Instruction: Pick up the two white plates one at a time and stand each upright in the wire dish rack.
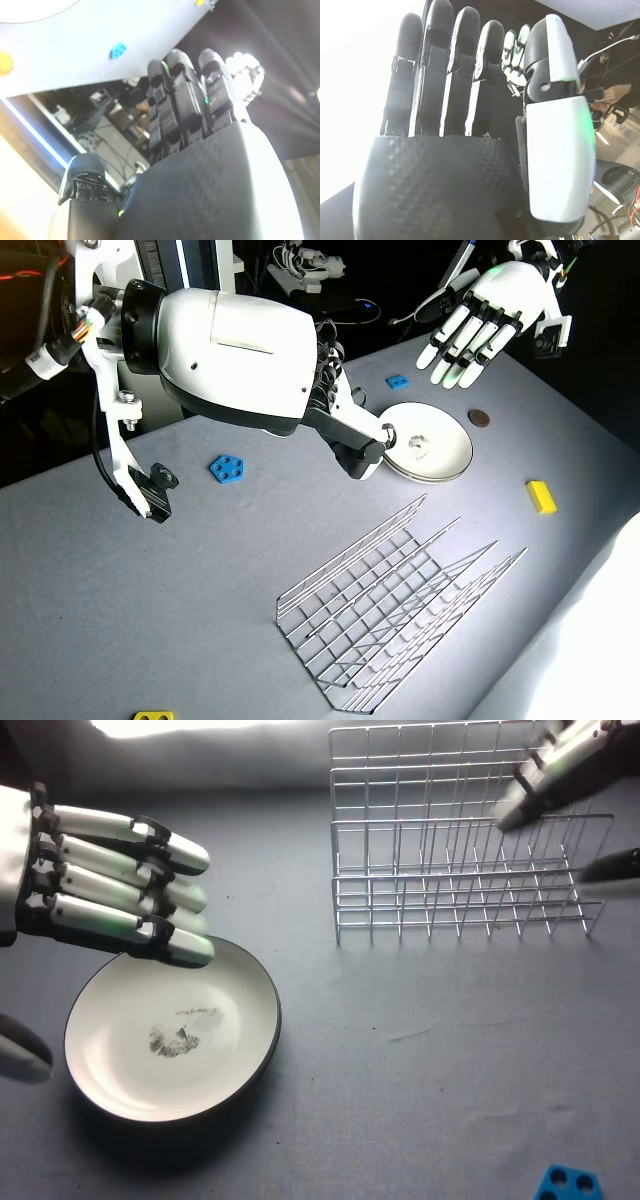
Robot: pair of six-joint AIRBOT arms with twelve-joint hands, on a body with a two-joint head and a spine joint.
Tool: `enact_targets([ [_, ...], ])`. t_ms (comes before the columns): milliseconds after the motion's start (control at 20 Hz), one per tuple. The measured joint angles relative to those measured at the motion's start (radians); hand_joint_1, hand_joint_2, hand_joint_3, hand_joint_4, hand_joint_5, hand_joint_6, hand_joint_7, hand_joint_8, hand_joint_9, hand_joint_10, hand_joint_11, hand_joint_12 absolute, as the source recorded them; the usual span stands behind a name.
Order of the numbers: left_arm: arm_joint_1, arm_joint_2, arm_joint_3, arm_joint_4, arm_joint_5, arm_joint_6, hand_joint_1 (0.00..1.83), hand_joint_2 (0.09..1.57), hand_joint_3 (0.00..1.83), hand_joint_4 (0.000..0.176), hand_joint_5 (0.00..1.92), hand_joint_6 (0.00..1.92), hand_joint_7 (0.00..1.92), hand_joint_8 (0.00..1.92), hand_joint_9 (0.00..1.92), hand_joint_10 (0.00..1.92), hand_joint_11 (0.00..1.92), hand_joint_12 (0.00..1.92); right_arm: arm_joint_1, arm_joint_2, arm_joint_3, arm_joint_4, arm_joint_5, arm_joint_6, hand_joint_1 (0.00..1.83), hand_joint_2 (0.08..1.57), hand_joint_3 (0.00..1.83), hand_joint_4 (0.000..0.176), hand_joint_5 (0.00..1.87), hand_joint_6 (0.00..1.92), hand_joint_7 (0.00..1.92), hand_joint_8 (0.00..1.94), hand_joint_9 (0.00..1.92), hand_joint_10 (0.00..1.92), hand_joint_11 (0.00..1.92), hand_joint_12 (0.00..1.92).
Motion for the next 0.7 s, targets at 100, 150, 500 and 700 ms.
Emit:
enact_targets([
  [100, 0.0, 0.0, 0.002, 0.001, -0.017, 0.0, 0.0, 1.22, 0.01, 0.0, 0.15, 0.0, 0.19, 0.0, 0.16, 0.0, 0.0, 0.32, 0.0, 0.0, 0.0, 0.013, 0.015, 0.0, 0.17, 1.27, 0.01, 0.0, 0.23, 0.0, 0.26, 0.0, 0.21, 0.03, 0.0, 0.68],
  [150, 0.0, -0.001, 0.006, 0.005, -0.022, 0.0, 0.0, 1.22, 0.01, 0.0, 0.15, 0.0, 0.18, 0.0, 0.15, 0.0, 0.0, 0.3, 0.0, 0.0, 0.0, 0.009, 0.016, 0.0, 0.17, 1.27, 0.0, 0.0, 0.23, 0.0, 0.25, 0.0, 0.21, 0.02, 0.0, 0.67],
  [500, -0.003, -0.043, 0.101, 0.057, -0.085, -0.093, 0.0, 1.23, 0.0, 0.0, 0.16, 0.0, 0.19, 0.0, 0.16, 0.0, 0.0, 0.31, 0.0, 0.0, 0.0, 0.004, 0.01, 0.0, 0.97, 1.05, 0.0, 0.0, 0.07, 0.0, 0.06, 0.0, 0.05, 0.0, 0.0, 0.4],
  [700, -0.002, -0.068, 0.142, 0.169, -0.117, -0.097, 0.0, 1.23, 0.0, 0.0, 0.14, 0.01, 0.17, 0.01, 0.15, 0.0, 0.0, 0.27, 0.0, 0.0, -0.001, 0.006, 0.009, 0.0, 1.04, 0.98, 0.0, 0.0, 0.12, 0.01, 0.08, 0.0, 0.07, 0.01, 0.0, 0.52],
])
